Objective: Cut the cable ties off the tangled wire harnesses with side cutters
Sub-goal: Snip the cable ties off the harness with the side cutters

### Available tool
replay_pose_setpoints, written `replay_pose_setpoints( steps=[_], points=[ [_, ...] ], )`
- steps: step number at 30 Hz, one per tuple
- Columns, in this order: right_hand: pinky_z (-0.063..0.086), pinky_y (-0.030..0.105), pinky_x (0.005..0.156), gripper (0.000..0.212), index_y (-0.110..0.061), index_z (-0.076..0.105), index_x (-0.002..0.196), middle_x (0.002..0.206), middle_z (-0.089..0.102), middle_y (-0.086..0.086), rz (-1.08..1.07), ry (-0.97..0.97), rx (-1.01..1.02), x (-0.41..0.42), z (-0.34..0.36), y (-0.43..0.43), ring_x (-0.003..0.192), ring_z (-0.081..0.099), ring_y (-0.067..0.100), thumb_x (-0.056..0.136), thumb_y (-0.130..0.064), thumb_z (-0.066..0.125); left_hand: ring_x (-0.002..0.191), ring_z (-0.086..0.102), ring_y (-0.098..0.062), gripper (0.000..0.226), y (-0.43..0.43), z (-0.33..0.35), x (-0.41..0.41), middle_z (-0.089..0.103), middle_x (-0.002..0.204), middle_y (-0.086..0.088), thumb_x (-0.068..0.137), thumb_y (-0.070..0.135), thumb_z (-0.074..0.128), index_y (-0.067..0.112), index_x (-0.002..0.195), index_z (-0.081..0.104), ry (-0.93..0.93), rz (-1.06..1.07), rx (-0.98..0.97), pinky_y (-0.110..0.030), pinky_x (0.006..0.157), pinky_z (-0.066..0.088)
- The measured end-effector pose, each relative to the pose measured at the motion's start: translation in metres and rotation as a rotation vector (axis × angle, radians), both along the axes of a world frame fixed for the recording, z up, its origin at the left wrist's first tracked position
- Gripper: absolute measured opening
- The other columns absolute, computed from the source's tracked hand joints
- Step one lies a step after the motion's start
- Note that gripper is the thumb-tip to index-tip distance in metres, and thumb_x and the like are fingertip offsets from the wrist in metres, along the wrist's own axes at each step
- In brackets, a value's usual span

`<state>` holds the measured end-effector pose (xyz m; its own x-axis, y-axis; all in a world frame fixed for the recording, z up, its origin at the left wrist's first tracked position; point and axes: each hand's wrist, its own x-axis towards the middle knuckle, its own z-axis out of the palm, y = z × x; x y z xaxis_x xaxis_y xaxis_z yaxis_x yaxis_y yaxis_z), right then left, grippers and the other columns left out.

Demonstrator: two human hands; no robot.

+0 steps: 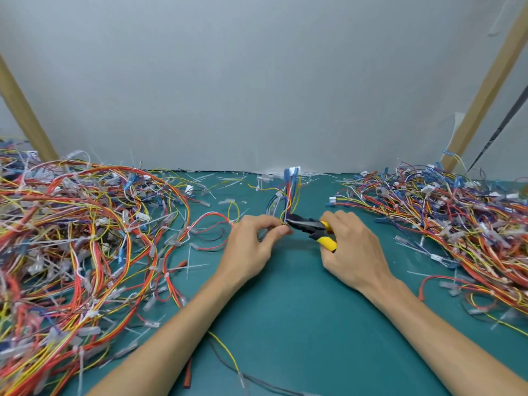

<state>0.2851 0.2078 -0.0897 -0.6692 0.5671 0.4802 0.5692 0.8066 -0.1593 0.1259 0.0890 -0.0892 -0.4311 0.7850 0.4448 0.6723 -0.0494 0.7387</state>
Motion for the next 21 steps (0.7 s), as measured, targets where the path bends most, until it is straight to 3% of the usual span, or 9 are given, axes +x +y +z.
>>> replay_pose_setpoints(
  steps=[2,6,8,13,18,21],
  points=[
    [0.038,0.034,0.067,0.027,-0.018,0.056,0.103,0.092,0.053,-0.002,0.021,-0.012,-0.021,-0.0006,-0.0009,-0.0006,0.087,0.047,0.024,0.079,-0.022,0.065,0.075,0.057,0.013,0.019,-0.0008,-0.0016,-0.0047,0.07,0.075,0.018,0.094,0.016,0.061,0.02,0.084,0.076,-0.072,-0.042,0.021,-0.011,0.072,0.04],
    [0.037,0.032,0.073,0.029,-0.017,0.056,0.108,0.094,0.053,-0.001,-0.002,-0.009,-0.033,-0.0005,-0.0009,-0.0008,0.088,0.045,0.022,0.08,-0.023,0.065,0.063,0.059,-0.001,0.021,-0.0006,-0.0029,-0.0018,0.072,0.069,0.003,0.099,0.013,0.054,0.01,0.089,0.073,-0.305,-0.18,-0.009,-0.012,0.065,0.046],
    [0.036,0.032,0.073,0.029,-0.017,0.057,0.107,0.093,0.053,-0.001,-0.007,-0.007,-0.036,0.0001,-0.0003,-0.0003,0.088,0.045,0.023,0.08,-0.023,0.065,0.062,0.062,-0.01,0.022,0.0004,-0.0044,-0.0018,0.072,0.068,-0.002,0.099,0.014,0.053,0.009,0.089,0.072,-0.354,-0.185,-0.015,-0.021,0.068,0.054],
    [0.039,0.036,0.074,0.029,-0.015,0.057,0.103,0.09,0.053,-0.001,-0.026,0.023,-0.007,-0.0001,0.0026,-0.003,0.086,0.045,0.024,0.077,-0.023,0.068,0.059,0.064,-0.02,0.022,0.0,-0.0063,-0.0036,0.072,0.07,-0.004,0.099,0.018,0.054,0.009,0.086,0.07,-0.4,-0.181,-0.018,-0.033,0.071,0.056],
    [0.037,0.034,0.072,0.031,-0.015,0.055,0.104,0.09,0.051,-0.001,-0.047,0.012,0.006,0.0008,0.0038,-0.0039,0.084,0.044,0.023,0.077,-0.024,0.068,0.055,0.067,-0.018,0.023,0.0,-0.0069,-0.0011,0.072,0.066,-0.003,0.097,0.022,0.058,0.01,0.081,0.07,-0.344,-0.121,-0.025,-0.02,0.062,0.052],
    [0.037,0.034,0.071,0.032,-0.016,0.055,0.105,0.09,0.051,-0.002,-0.056,-0.016,0.008,0.001,0.0035,-0.004,0.084,0.043,0.022,0.078,-0.026,0.067,0.052,0.067,-0.016,0.024,-0.0001,-0.0067,0.0004,0.072,0.064,-0.001,0.096,0.021,0.059,0.011,0.078,0.07,-0.318,-0.087,-0.029,-0.021,0.061,0.053]
  ],
)
